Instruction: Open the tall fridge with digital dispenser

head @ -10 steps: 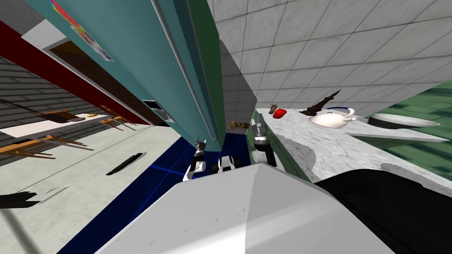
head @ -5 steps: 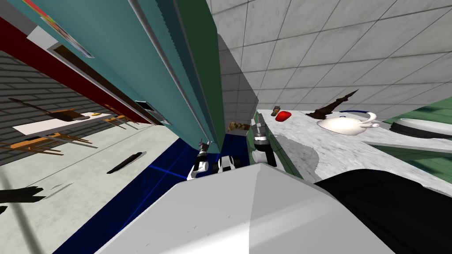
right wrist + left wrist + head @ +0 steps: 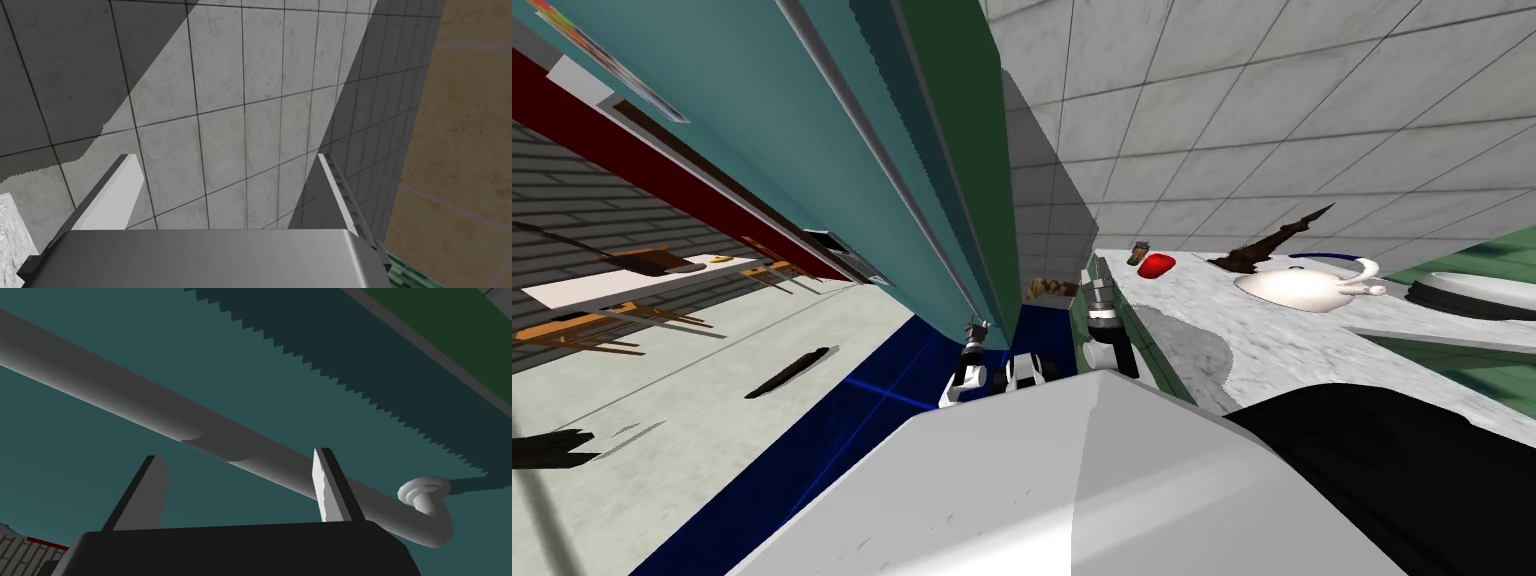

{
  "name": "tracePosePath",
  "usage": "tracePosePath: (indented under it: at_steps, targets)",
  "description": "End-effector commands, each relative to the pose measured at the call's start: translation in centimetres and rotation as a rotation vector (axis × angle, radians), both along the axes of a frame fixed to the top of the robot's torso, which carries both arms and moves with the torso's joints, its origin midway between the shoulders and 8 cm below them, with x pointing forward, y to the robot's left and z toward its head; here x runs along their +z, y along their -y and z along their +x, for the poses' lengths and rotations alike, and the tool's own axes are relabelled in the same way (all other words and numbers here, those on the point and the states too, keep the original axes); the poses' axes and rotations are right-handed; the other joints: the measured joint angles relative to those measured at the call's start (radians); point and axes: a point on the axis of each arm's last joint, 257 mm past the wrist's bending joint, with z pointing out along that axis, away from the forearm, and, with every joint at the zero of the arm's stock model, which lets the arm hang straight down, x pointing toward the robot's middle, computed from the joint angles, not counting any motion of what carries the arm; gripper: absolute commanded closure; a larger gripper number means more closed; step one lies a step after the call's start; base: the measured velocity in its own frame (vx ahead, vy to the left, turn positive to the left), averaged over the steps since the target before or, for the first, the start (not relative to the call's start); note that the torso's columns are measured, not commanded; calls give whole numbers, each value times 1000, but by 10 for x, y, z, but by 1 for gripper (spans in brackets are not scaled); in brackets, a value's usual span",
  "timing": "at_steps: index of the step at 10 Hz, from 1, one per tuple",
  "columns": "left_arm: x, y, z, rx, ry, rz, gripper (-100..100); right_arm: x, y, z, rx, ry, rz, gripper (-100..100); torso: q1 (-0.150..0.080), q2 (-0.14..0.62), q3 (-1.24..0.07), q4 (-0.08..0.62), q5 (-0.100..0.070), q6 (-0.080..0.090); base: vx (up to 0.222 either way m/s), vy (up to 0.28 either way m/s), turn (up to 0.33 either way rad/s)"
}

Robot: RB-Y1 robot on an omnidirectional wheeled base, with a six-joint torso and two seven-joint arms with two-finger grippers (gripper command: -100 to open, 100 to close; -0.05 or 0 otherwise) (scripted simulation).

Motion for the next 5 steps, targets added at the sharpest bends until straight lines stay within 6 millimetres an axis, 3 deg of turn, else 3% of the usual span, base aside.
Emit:
tracePosePath:
  at_steps: [1, 3, 5]
  targets:
    - [4, 10, -6, -46, 9, 6, 100, 0, 0, 0, 0, 0, 0, 0, 7, 3, 2, 1, 2, 1, -161, 267, -196]
    - [7, 21, -14, -93, 15, 9, 100, 0, 0, 0, 0, 0, -1, 0, 12, 3, 2, -1, 5, 1, -179, 411, -138]
    - [9, 33, -23, -142, 18, 10, 100, 0, 0, 0, 0, 0, -1, 0, -2, -2, -2, -3, 2, 2, -216, 335, -150]
